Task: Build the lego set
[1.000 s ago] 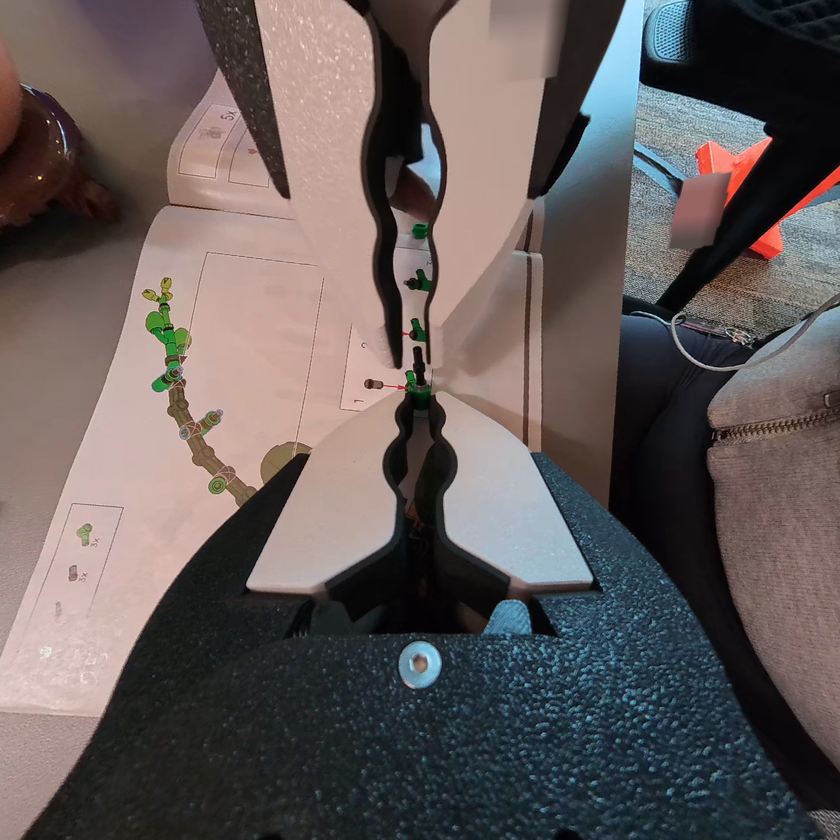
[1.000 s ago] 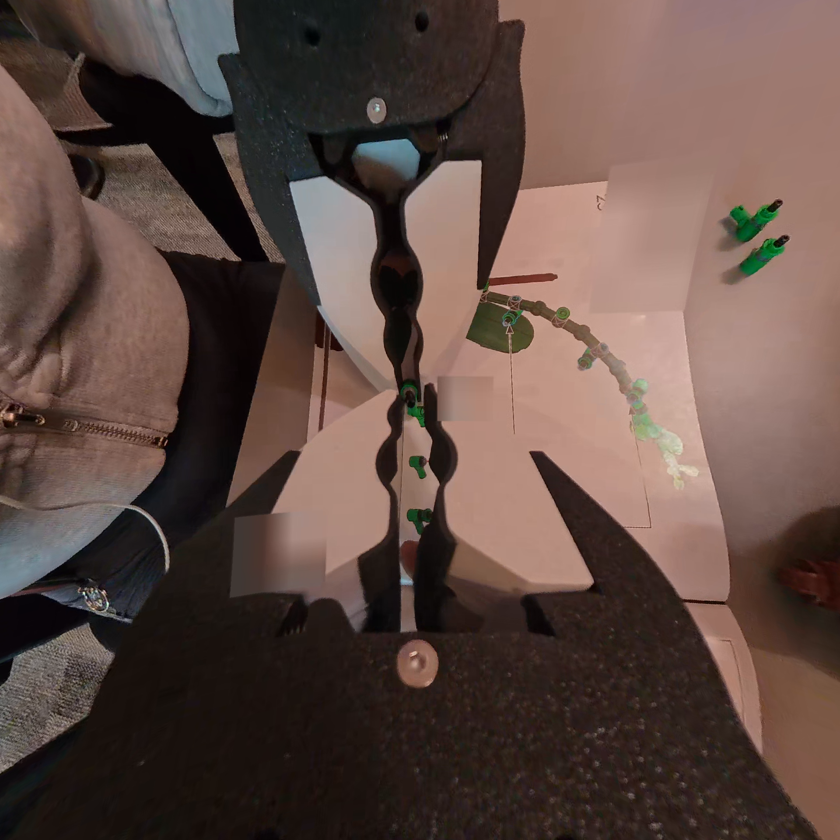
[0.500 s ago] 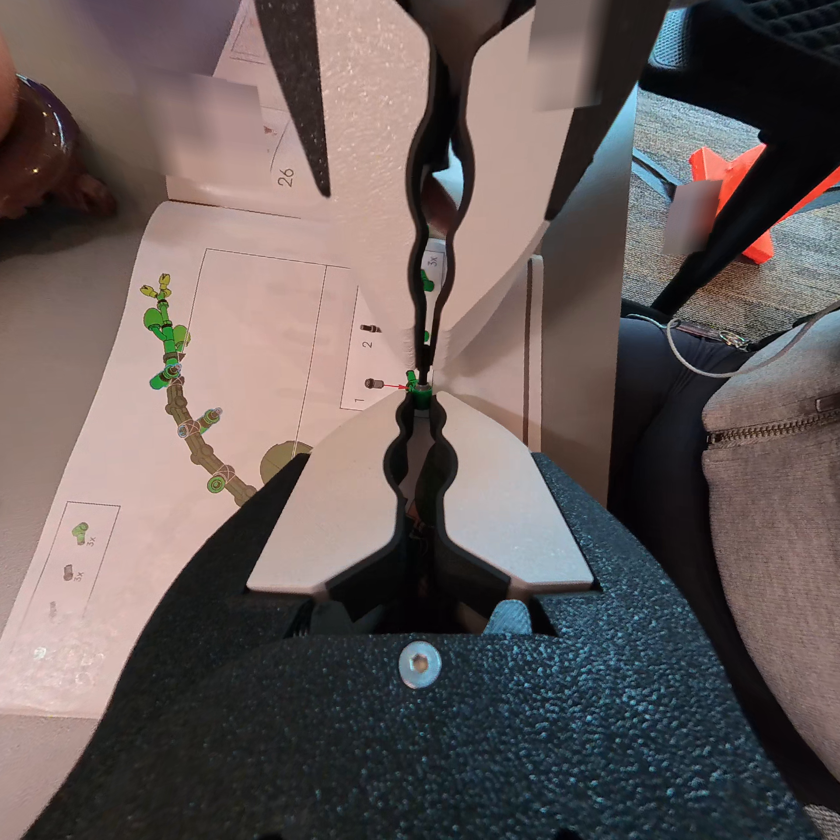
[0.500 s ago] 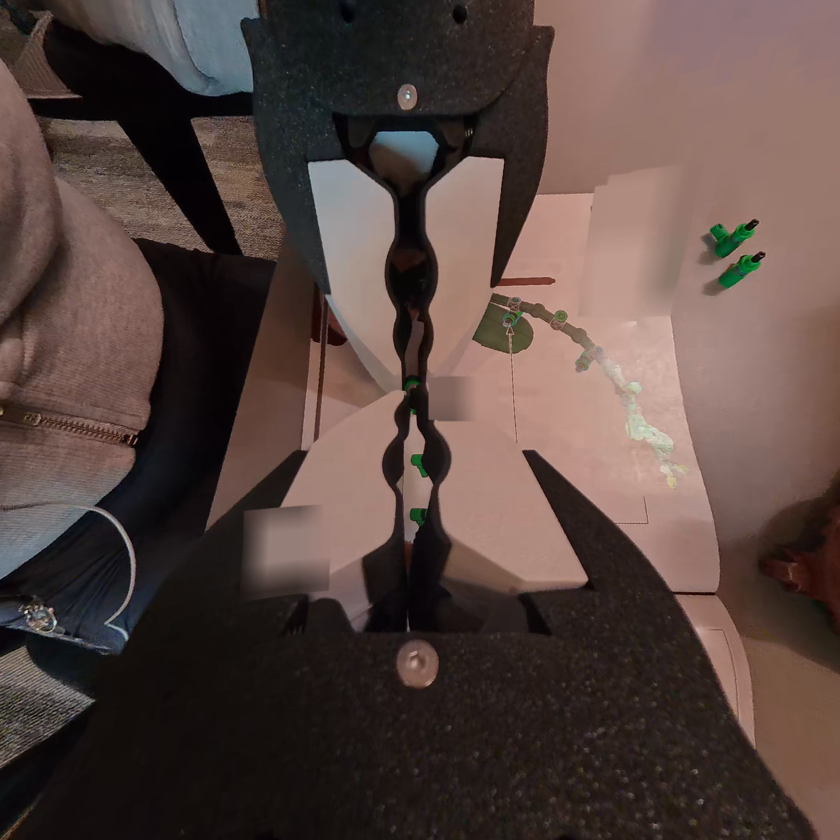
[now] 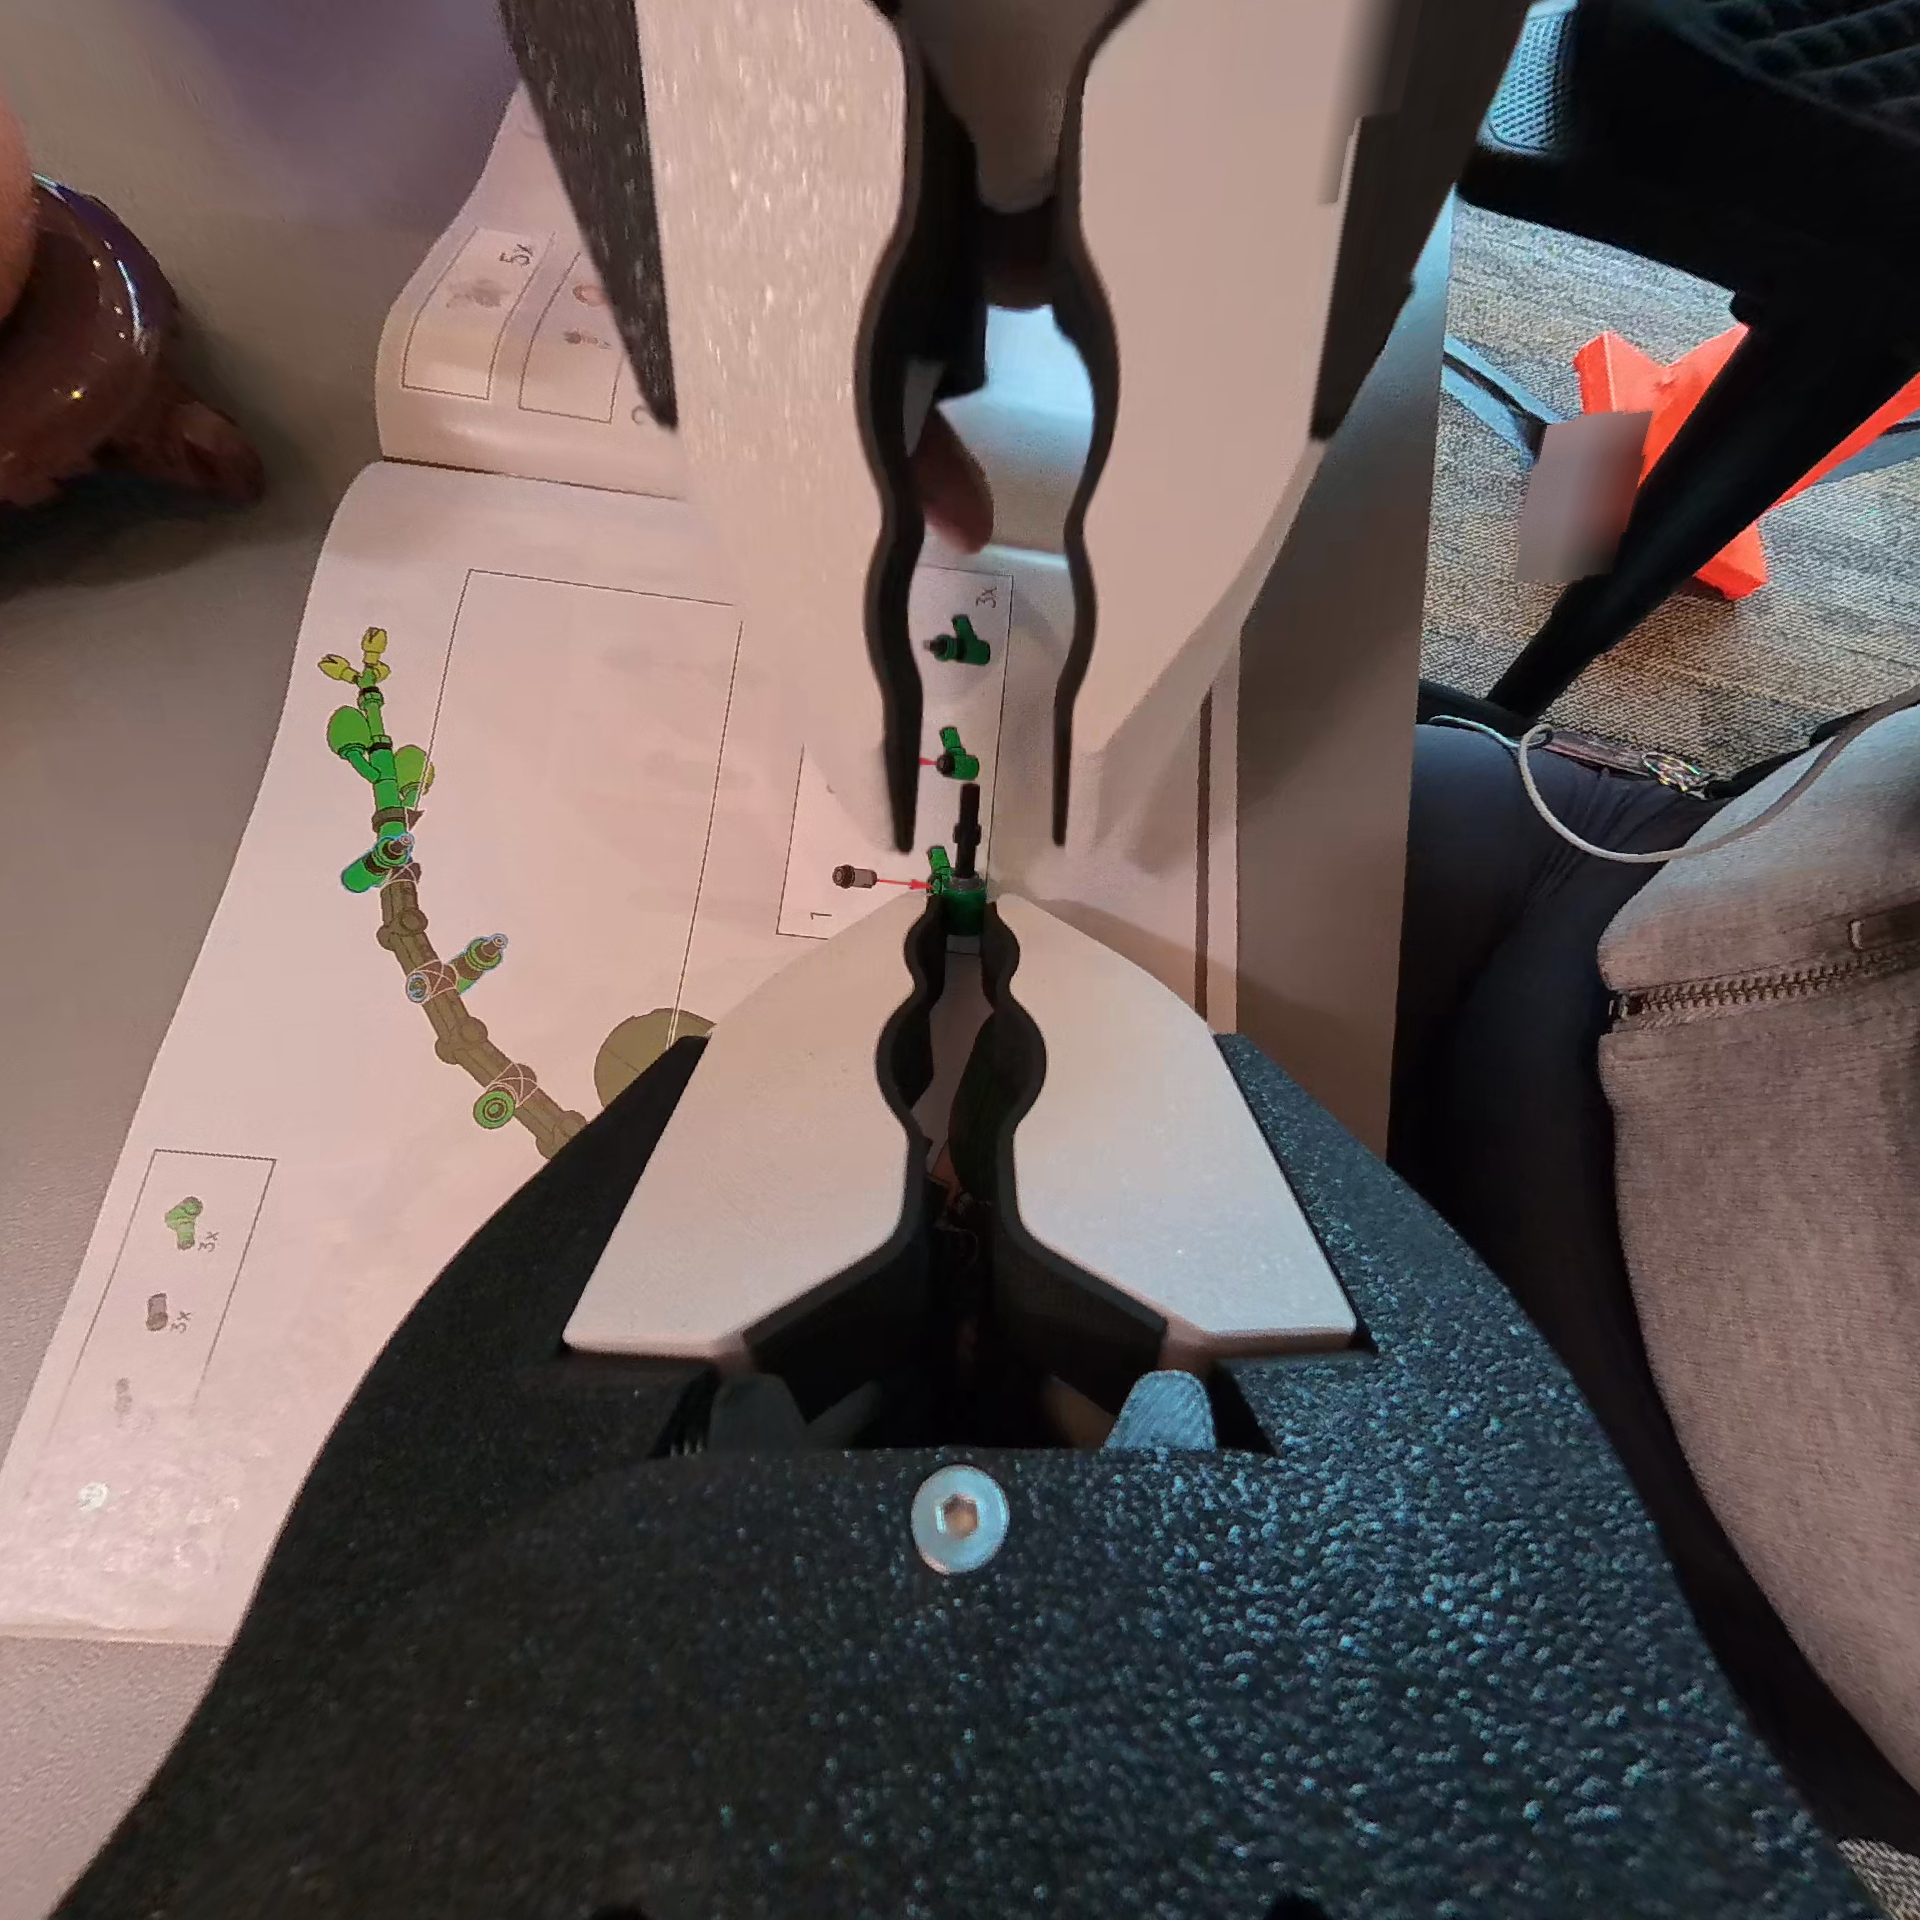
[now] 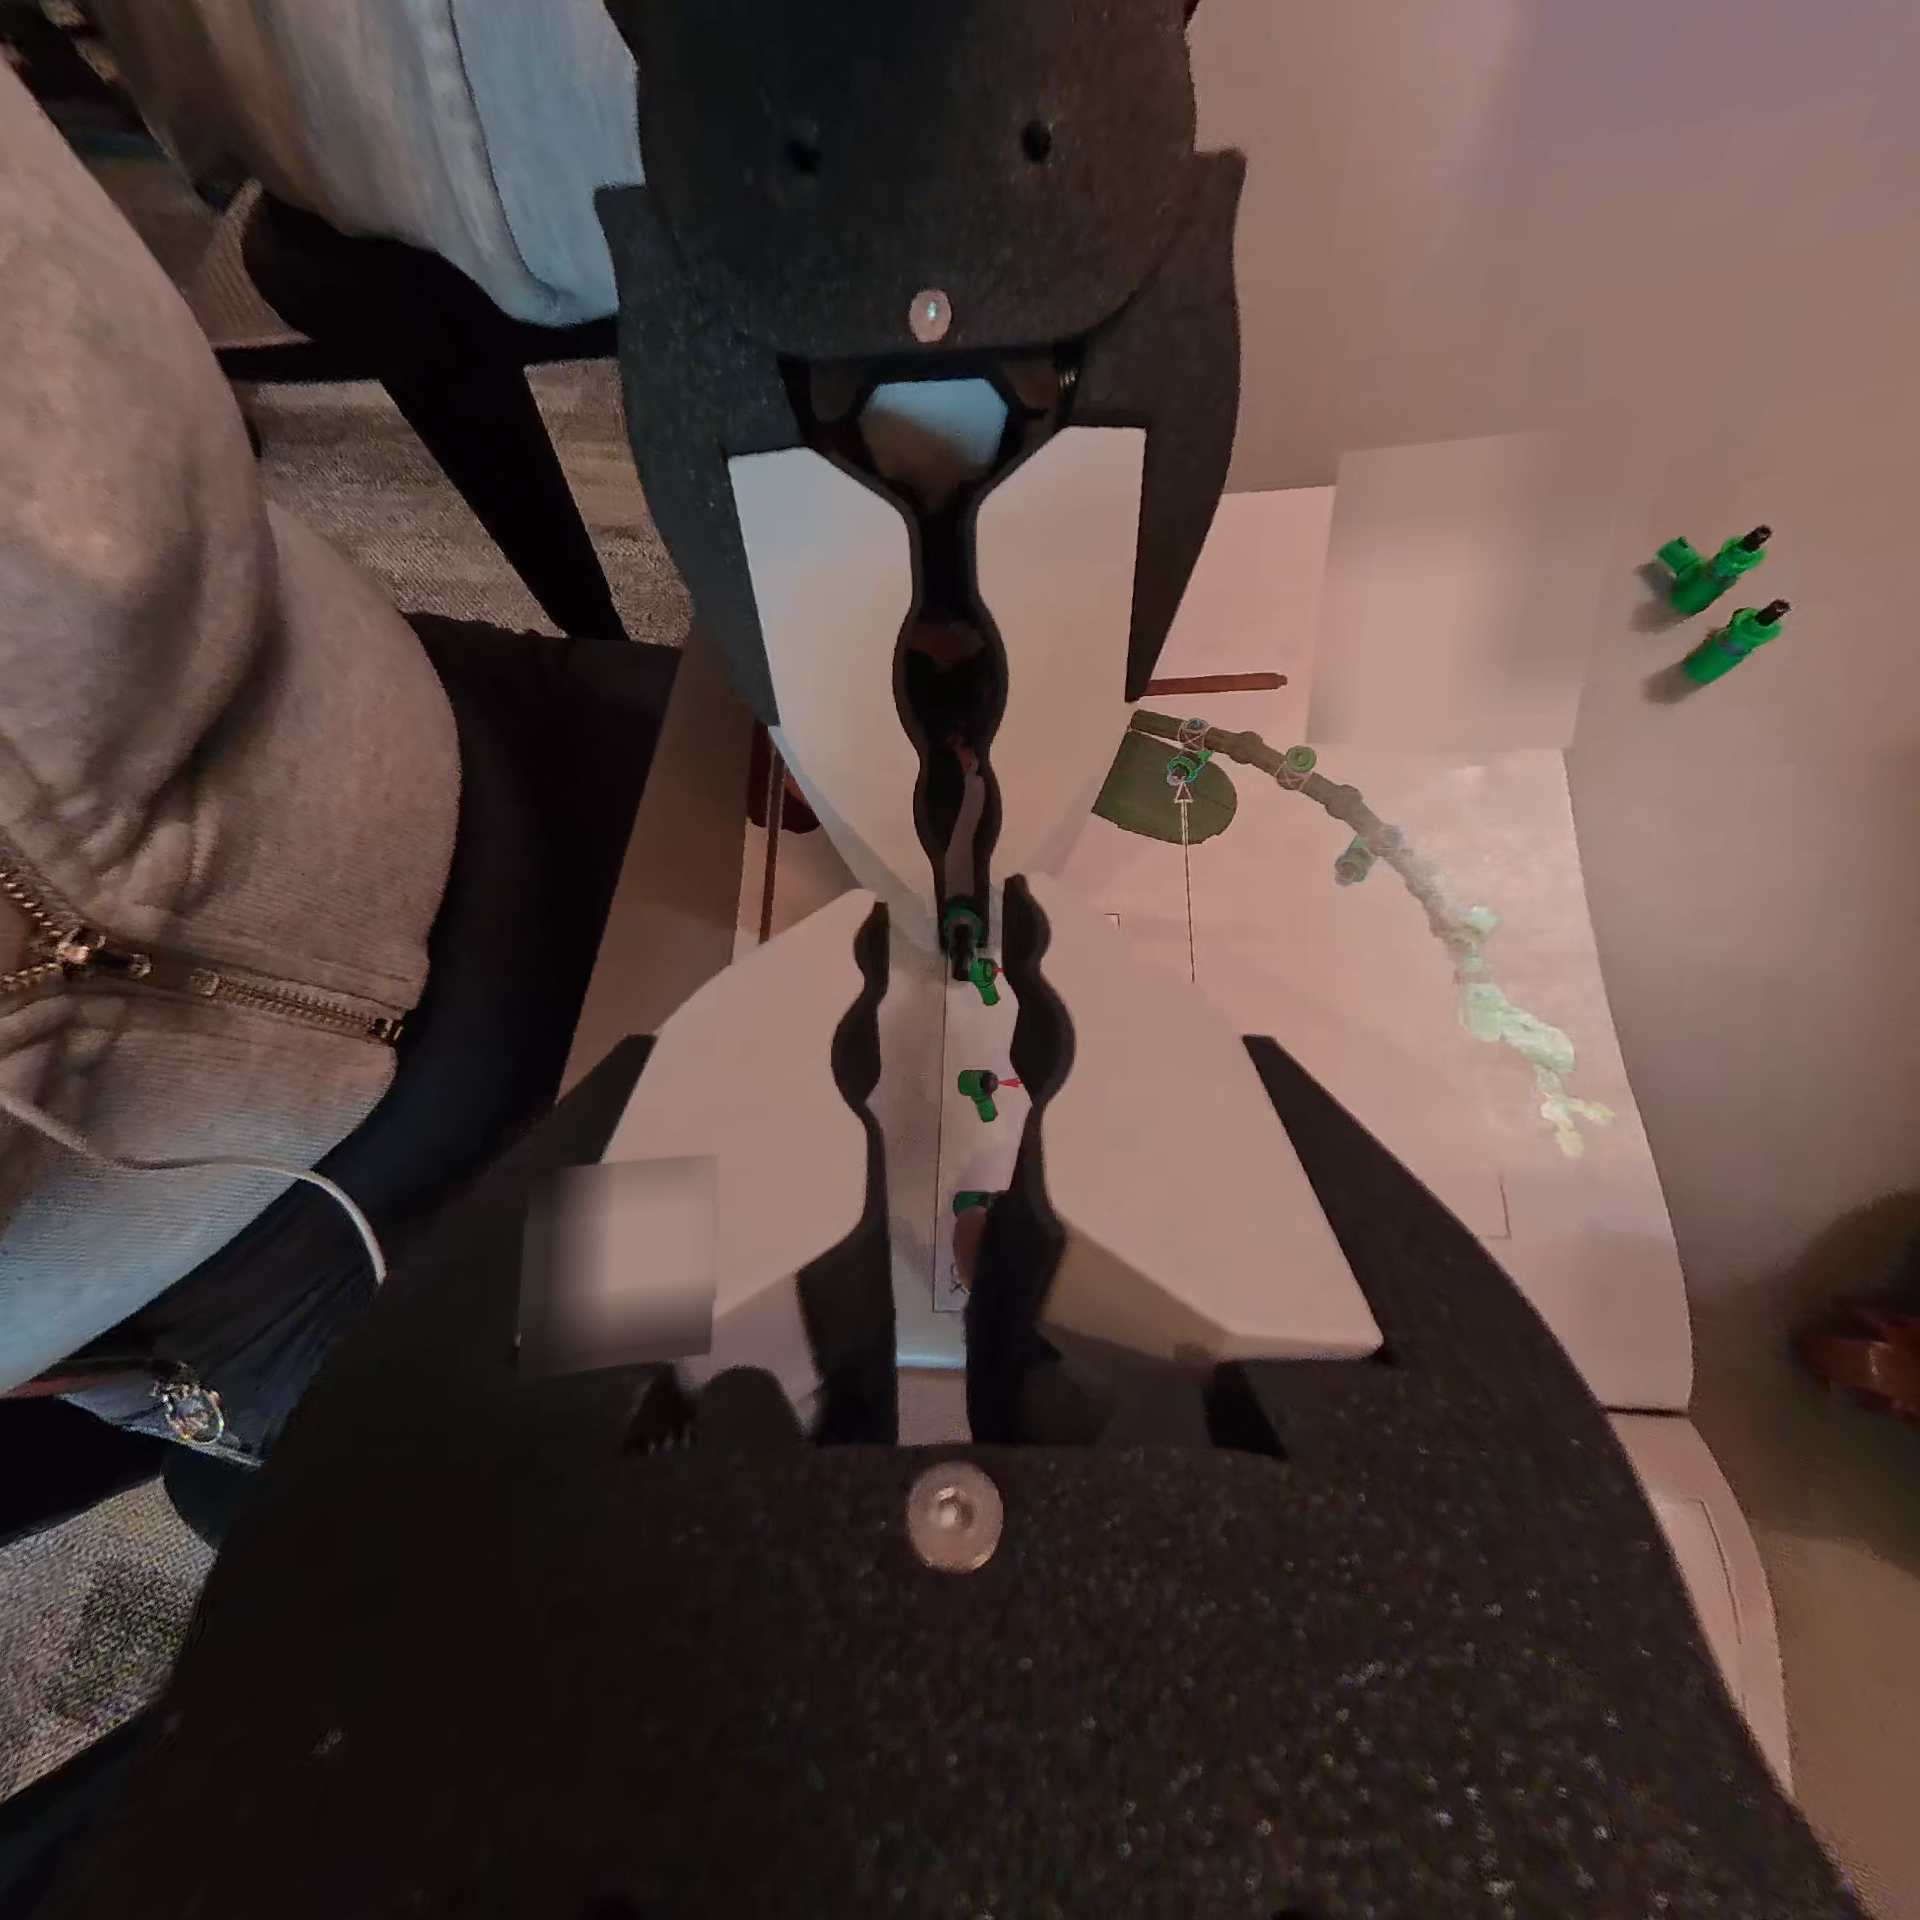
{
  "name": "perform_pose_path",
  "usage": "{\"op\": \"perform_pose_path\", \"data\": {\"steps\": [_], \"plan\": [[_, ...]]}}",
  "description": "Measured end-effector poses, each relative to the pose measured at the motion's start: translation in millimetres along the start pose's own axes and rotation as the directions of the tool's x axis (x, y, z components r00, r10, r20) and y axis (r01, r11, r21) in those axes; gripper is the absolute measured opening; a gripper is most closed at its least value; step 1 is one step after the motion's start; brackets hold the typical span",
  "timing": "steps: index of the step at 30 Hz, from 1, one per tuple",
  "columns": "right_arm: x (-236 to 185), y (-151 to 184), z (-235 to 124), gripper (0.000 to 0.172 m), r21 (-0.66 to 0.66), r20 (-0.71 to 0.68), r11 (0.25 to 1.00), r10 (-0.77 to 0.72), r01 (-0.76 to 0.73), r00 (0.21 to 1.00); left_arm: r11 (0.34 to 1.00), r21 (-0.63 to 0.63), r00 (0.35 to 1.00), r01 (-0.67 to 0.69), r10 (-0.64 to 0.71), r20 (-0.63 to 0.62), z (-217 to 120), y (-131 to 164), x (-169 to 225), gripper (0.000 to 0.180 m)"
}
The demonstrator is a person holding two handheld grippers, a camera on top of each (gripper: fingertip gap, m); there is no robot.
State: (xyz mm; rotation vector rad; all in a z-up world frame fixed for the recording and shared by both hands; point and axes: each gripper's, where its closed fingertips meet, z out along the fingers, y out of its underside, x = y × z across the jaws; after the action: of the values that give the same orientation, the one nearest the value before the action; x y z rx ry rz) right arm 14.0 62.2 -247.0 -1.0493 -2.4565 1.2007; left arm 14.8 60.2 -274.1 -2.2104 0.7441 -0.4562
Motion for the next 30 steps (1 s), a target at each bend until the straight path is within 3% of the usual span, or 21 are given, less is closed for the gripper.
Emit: {"op": "perform_pose_path", "data": {"steps": [12,30], "plan": [[3.6,13.2,-0.5,0.003,-0.053,-0.050,0.999,-0.008,0.005,0.999,1.000,0.000,1.000,-0.008,0.008,0.005,-0.1,0.3,-0.2,0.006],[3.6,13.0,1.6,0.002,-0.088,-0.070,0.995,-0.055,0.049,0.996,1.000,0.000,1.000,-0.004,0.004,0.003,-0.3,0.2,0.3,0.006]]}}
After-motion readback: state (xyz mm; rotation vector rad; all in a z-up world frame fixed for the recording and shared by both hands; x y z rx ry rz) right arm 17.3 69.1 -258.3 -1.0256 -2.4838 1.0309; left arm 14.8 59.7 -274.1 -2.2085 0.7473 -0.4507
